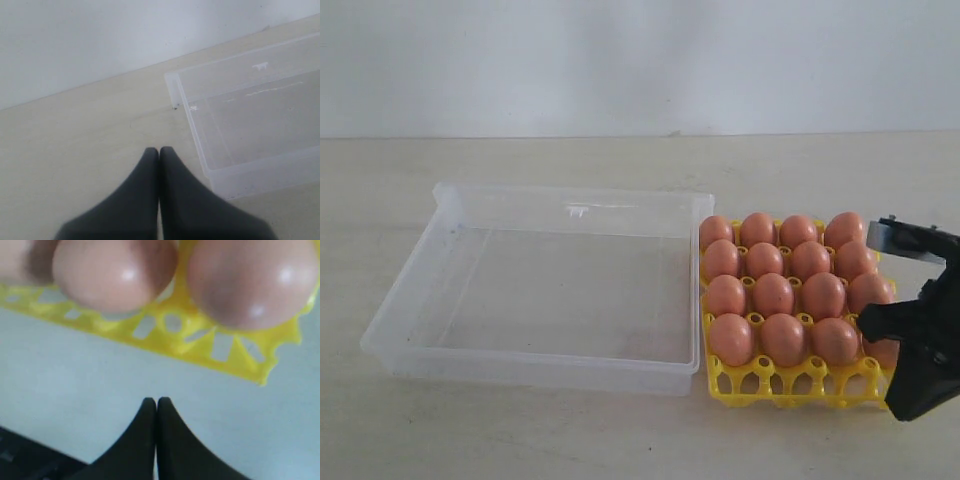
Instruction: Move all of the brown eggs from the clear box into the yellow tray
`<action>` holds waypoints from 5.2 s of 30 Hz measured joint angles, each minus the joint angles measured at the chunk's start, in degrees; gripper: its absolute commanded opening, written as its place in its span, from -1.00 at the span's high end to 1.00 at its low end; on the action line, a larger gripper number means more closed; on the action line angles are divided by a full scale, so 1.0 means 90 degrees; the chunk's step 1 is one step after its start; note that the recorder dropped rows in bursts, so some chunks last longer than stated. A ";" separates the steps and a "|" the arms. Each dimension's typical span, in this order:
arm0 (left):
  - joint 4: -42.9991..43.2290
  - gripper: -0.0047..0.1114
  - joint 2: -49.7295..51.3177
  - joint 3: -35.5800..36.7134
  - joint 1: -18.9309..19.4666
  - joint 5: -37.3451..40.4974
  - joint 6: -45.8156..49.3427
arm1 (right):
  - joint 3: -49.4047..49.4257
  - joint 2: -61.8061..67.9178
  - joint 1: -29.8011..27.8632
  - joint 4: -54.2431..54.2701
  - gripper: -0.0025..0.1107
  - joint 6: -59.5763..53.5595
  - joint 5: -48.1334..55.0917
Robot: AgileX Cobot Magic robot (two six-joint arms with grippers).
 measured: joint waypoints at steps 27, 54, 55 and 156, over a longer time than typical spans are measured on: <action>0.0000 0.99 0.0000 0.0000 0.0000 0.0000 0.0000 | 0.2070 -0.9308 0.0000 0.0845 0.96 -0.0832 -0.3059; 0.0000 0.99 0.0000 0.0000 0.0000 0.0000 0.0000 | 0.3193 -1.0283 0.0000 -0.2489 0.96 0.1287 -0.4526; 0.0000 0.99 0.0000 0.0000 0.0000 0.0000 0.0000 | 0.3453 -1.0283 0.0000 -0.3052 0.96 0.1691 -0.4924; 0.0000 0.99 0.0000 0.0000 0.0000 0.0000 0.0000 | 0.5163 -1.0287 0.0122 -0.2695 0.96 0.2264 -0.4489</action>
